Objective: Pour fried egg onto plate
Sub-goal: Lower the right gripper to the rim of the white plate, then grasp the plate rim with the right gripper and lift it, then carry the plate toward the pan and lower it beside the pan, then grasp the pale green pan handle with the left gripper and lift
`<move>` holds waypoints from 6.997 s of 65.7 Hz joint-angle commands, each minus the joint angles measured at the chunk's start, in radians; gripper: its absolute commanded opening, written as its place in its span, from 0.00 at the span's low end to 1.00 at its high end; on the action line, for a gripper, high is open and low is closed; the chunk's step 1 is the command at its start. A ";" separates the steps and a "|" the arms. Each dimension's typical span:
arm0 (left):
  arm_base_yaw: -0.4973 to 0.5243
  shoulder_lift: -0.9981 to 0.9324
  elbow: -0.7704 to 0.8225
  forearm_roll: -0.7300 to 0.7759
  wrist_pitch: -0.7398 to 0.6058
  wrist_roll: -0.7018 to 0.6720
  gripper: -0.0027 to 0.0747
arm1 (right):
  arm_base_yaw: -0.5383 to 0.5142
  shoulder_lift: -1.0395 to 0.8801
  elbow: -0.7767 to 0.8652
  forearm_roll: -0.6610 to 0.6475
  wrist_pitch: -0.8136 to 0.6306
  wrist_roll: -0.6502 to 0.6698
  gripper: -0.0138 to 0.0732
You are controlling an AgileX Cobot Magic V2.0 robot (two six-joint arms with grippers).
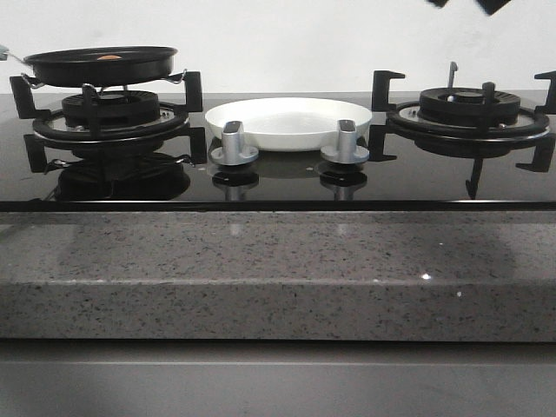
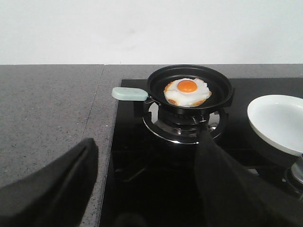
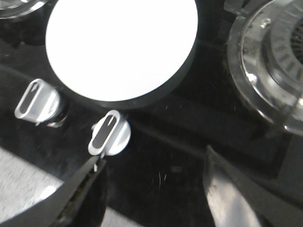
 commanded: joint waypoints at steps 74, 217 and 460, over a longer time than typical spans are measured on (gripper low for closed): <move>0.004 0.012 -0.027 -0.007 -0.085 -0.002 0.60 | -0.003 0.670 -0.800 -0.084 0.366 0.089 0.69; 0.004 0.012 -0.027 -0.007 -0.085 -0.002 0.60 | -0.006 0.670 -1.034 -0.009 0.366 0.141 0.08; 0.004 0.048 -0.042 -0.023 -0.087 -0.002 0.62 | 0.107 0.135 0.012 0.025 -0.092 0.062 0.08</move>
